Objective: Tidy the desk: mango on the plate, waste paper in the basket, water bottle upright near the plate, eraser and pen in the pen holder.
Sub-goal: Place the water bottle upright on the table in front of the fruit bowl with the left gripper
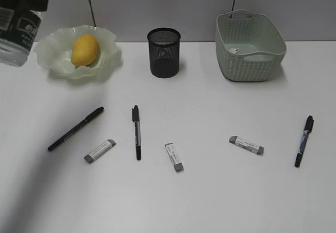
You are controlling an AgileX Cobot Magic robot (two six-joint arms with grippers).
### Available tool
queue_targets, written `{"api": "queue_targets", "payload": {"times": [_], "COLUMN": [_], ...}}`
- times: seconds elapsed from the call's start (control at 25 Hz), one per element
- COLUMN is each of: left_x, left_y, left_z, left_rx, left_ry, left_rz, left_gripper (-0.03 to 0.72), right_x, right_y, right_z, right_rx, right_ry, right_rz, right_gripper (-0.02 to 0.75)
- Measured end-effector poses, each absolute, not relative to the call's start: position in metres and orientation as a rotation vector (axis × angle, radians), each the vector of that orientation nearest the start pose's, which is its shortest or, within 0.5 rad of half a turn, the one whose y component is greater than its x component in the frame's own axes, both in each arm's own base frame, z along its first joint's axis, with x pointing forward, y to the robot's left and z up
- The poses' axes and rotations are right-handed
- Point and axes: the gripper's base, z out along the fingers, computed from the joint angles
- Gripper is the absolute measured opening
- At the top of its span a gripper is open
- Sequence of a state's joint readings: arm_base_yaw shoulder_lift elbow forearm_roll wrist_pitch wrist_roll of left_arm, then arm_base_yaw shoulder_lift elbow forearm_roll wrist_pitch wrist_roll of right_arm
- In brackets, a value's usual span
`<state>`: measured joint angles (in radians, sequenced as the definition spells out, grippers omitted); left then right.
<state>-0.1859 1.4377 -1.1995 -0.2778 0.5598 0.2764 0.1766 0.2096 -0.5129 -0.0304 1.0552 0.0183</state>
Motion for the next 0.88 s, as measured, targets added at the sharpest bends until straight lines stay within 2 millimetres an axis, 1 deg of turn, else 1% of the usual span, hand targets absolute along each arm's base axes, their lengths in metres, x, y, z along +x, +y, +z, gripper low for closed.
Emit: {"api": "queue_targets", "payload": {"times": [0.08,0.16,0.24,0.36,0.48,0.56,0.68,0.88], "left_x": [0.298,0.286,0.284,0.281,0.284,0.29,0.301,0.318], "left_y": [-0.063,-0.057,-0.051,-0.044,-0.039,-0.038,-0.037,-0.035], "left_z": [0.328,0.311,0.303,0.284,0.277,0.274,0.261,0.222], "left_rx": [0.256,0.161,0.058,-0.031,-0.072,-0.093,-0.135,-0.229], "left_ry": [2.118,2.034,1.923,1.827,1.751,1.708,1.678,1.612], "left_rz": [-0.207,-0.202,-0.188,-0.135,-0.088,-0.064,-0.043,-0.055], "left_gripper": [0.508,0.508,0.508,0.508,0.508,0.508,0.508,0.508], "right_x": [0.027,0.027,0.027,0.027,0.027,0.027,0.028,0.028], "right_y": [0.002,0.002,0.002,0.002,0.002,0.002,0.003,0.003], "right_z": [0.279,0.279,0.279,0.279,0.279,0.28,0.28,0.28], "right_rx": [-0.179,-0.178,-0.178,-0.178,-0.178,-0.178,-0.178,-0.178], "right_ry": [2.228,2.228,2.228,2.226,2.224,2.218,2.214,2.212], "right_rz": [0.068,0.069,0.069,0.069,0.069,0.07,0.07,0.07], "right_gripper": [0.49,0.49,0.49,0.49,0.49,0.49,0.49,0.49]}}
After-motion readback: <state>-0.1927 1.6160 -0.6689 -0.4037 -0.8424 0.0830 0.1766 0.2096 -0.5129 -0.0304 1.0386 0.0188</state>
